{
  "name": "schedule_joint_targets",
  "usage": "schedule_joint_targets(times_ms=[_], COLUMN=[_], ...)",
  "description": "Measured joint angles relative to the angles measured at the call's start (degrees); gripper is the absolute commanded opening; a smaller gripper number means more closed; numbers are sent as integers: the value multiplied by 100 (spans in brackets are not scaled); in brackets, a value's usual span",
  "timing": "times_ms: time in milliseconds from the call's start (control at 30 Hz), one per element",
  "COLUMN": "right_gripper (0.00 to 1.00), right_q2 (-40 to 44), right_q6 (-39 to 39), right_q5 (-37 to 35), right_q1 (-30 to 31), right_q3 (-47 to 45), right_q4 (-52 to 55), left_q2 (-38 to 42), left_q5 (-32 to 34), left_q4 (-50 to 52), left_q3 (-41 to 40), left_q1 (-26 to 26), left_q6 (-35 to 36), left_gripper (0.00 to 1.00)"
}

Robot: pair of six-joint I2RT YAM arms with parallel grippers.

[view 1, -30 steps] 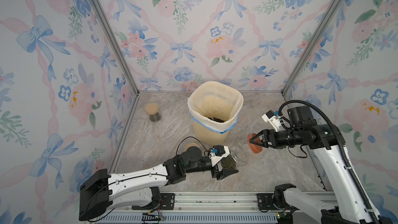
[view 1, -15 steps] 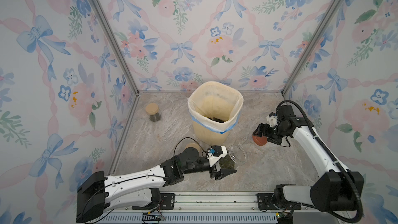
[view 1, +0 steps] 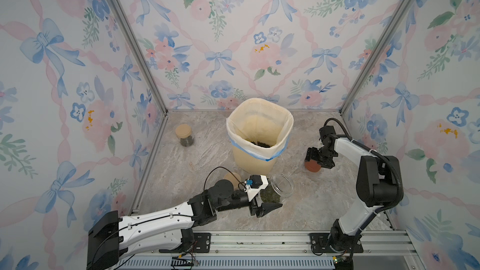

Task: Empty moldy tea leaves from jars
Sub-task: Place the lid at the center of the board.

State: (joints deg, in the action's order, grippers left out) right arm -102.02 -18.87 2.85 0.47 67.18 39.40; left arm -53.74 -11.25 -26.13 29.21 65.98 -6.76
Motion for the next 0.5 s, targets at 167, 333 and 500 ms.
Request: schedule_joint_targets(times_ms=[167, 333, 500], right_gripper=[78, 79, 79], right_q2=[-107, -120, -205], right_q6=[81, 162, 238], right_q5=[-225, -345, -378], right_q1=[-81, -179, -195], right_q3=[39, 39, 76], right_q4=[-28, -31, -17], left_q2=[164, 258, 269], left_q5=[103, 168, 190], left_q4=[0, 0, 0], left_q3=[-116, -155, -168], left_q1=[0, 0, 0], left_q6=[-87, -146, -151], left_gripper=[43, 43, 43])
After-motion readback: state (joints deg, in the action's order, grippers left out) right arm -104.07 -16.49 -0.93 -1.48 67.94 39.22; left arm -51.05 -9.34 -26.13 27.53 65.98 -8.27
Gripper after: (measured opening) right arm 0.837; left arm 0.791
